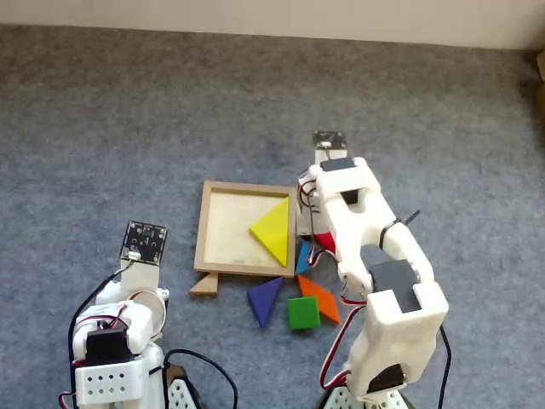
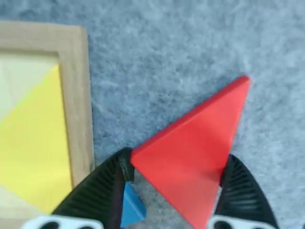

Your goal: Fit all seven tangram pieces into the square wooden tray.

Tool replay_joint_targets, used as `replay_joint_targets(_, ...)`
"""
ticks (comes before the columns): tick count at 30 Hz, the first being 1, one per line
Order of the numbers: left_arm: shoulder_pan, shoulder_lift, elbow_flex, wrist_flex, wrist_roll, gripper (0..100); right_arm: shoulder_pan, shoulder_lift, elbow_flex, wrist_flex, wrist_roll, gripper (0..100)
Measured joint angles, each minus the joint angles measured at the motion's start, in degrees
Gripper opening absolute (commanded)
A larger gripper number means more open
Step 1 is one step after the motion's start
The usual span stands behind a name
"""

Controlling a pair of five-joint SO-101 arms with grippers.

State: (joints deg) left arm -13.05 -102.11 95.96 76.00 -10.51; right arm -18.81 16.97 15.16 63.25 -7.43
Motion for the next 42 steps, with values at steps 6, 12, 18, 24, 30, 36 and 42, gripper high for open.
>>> replay_joint_targets(6, 0.00, 0.00, 0.00, 0.00, 0.00, 1, 0.00, -1.05, 0.09, 0.00, 0.35, 17.3)
replay_joint_targets(12, 0.00, 0.00, 0.00, 0.00, 0.00, 1, -0.62, -7.21, 2.02, -3.43, 4.48, 17.3)
replay_joint_targets(18, 0.00, 0.00, 0.00, 0.00, 0.00, 1, -0.62, -12.40, 6.24, -7.03, 8.62, 17.3)
replay_joint_targets(24, 0.00, 0.00, 0.00, 0.00, 0.00, 1, -0.53, -13.27, 6.24, -7.03, 7.82, 18.3)
replay_joint_targets(30, 0.00, 0.00, 0.00, 0.00, 0.00, 1, -0.53, -13.27, 4.13, -7.56, -6.42, 34.6)
replay_joint_targets(36, 0.00, 0.00, 0.00, 0.00, 0.00, 1, -0.62, -13.27, 0.88, -8.44, -17.41, 36.8)
replay_joint_targets(42, 0.00, 0.00, 0.00, 0.00, 0.00, 1, -0.53, -12.57, 0.79, -16.70, -20.66, 36.8)
